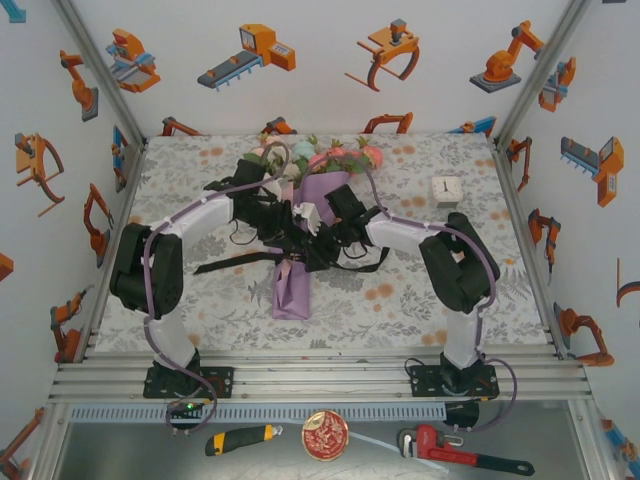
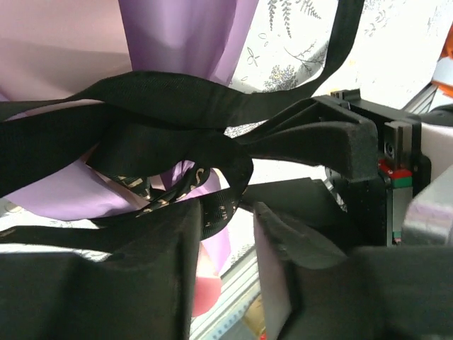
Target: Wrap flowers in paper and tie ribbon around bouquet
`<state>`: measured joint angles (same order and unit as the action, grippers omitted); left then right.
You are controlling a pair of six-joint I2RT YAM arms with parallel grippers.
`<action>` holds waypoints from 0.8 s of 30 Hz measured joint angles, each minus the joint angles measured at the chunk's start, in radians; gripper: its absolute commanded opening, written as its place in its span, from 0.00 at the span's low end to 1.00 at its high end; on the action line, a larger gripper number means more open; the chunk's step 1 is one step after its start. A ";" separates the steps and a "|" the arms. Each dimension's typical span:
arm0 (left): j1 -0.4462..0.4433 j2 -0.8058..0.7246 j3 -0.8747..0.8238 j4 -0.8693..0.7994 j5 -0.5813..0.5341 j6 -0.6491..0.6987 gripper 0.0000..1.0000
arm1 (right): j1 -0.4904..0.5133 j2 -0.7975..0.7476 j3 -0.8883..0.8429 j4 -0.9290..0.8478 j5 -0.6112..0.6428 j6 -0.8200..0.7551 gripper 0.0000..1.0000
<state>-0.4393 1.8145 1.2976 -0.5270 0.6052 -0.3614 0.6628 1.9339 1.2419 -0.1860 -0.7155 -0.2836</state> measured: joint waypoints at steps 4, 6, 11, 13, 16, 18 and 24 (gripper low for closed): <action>-0.001 0.020 0.000 -0.012 -0.003 0.006 0.00 | -0.002 0.000 -0.015 0.038 -0.010 0.023 0.12; -0.001 0.024 0.000 -0.023 -0.007 0.013 0.00 | -0.006 0.000 -0.033 0.057 -0.014 0.036 0.05; 0.004 0.021 -0.002 -0.039 -0.026 0.026 0.00 | -0.026 -0.009 -0.058 0.073 -0.024 0.052 0.00; 0.019 0.005 -0.018 -0.035 -0.033 0.026 0.00 | -0.035 -0.023 -0.065 0.077 -0.028 0.056 0.00; 0.073 -0.058 -0.066 -0.030 -0.048 0.024 0.00 | -0.046 -0.045 -0.073 0.092 -0.029 0.064 0.00; 0.114 -0.108 -0.097 -0.023 -0.063 0.024 0.00 | -0.052 -0.062 -0.081 0.101 -0.030 0.071 0.00; 0.138 -0.231 -0.135 0.014 -0.064 0.053 0.45 | -0.058 -0.077 -0.085 0.117 -0.032 0.091 0.35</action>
<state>-0.3012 1.5837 1.1629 -0.5125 0.5411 -0.3084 0.6044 1.8565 1.1572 -0.0685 -0.7479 -0.1925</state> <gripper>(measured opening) 0.212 0.239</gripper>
